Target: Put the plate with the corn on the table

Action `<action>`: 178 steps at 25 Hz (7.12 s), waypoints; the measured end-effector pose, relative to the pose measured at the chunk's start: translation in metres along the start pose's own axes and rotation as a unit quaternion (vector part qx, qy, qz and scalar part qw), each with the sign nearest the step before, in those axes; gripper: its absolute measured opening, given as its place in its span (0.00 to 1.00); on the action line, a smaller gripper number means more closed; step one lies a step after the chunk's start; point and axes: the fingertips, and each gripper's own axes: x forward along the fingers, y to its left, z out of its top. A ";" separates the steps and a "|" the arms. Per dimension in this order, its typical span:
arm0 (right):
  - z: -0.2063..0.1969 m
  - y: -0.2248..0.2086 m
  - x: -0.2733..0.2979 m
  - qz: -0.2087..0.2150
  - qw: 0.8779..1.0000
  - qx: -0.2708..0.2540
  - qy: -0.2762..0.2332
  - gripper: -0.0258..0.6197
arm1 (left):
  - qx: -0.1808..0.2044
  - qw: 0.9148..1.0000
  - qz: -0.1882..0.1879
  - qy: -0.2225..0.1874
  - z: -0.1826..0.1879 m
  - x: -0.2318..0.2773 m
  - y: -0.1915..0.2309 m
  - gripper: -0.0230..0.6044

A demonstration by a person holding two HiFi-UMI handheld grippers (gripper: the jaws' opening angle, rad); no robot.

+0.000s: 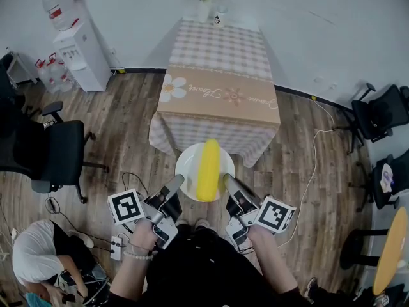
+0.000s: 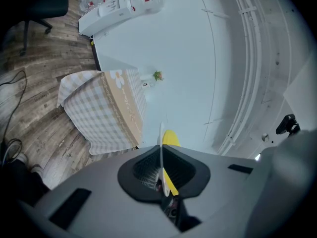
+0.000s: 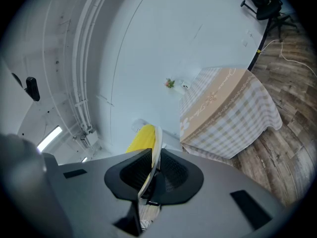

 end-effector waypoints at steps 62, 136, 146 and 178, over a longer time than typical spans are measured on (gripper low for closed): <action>0.067 -0.043 -0.001 -0.059 0.996 -0.070 -0.010 0.17 | 0.009 1.000 -0.006 0.018 0.008 0.079 -0.009 0.07; 0.209 -0.118 0.165 -0.101 0.994 -0.043 -0.021 0.17 | 0.000 0.999 -0.002 0.050 0.178 0.243 0.019 0.07; 0.235 -0.144 0.180 -0.086 0.995 -0.042 0.015 0.17 | -0.003 1.000 0.007 0.021 0.184 0.275 0.025 0.07; 0.311 -0.192 0.209 -0.080 0.996 -0.028 0.027 0.17 | 0.011 0.999 0.035 0.007 0.211 0.359 0.025 0.07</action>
